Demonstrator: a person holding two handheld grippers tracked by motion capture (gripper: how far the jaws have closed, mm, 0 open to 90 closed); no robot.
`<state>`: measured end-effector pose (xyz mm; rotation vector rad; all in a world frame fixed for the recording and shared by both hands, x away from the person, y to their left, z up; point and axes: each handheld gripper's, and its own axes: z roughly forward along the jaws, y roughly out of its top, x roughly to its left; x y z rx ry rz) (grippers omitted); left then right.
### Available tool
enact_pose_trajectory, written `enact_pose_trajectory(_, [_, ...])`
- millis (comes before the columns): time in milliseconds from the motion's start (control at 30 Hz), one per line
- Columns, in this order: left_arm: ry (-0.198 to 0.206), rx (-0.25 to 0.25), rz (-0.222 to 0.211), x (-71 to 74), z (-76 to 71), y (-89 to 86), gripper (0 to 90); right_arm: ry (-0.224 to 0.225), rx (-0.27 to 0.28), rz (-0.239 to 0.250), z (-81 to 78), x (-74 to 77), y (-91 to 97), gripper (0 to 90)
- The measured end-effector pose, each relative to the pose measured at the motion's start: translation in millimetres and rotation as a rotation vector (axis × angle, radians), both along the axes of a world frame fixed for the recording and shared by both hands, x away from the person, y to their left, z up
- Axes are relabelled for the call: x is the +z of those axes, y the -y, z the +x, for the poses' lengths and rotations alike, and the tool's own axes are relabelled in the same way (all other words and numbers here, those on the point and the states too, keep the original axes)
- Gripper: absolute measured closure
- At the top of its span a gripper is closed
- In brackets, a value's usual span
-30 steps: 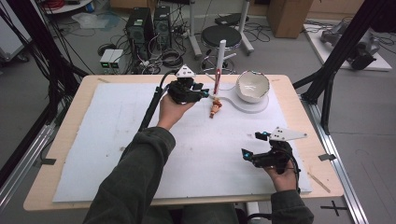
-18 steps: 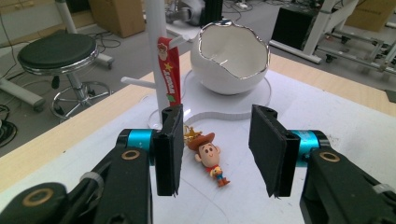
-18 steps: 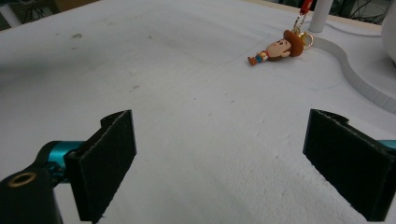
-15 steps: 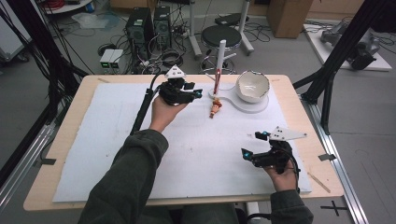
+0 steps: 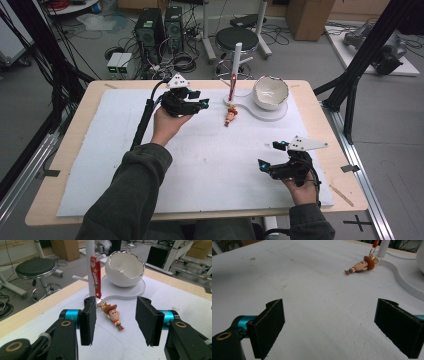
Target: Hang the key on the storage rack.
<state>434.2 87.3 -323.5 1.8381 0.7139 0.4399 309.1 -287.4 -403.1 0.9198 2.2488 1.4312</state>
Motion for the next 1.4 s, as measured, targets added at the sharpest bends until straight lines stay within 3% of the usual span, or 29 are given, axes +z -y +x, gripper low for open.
enact_pose_trajectory(800, [-0.004, 0.033, -0.005, -13.2, -22.0, -24.9, 42.9, -0.007, 0.001, -0.01, 1.3, -1.1, -2.6, 8.4])
enact_pose_trajectory(1400, [0.0, 0.041, 0.004, -14.3, -37.3, -36.5, 27.6, -0.01, 0.001, -0.013, 1.2, -1.1, -3.6, 8.5])
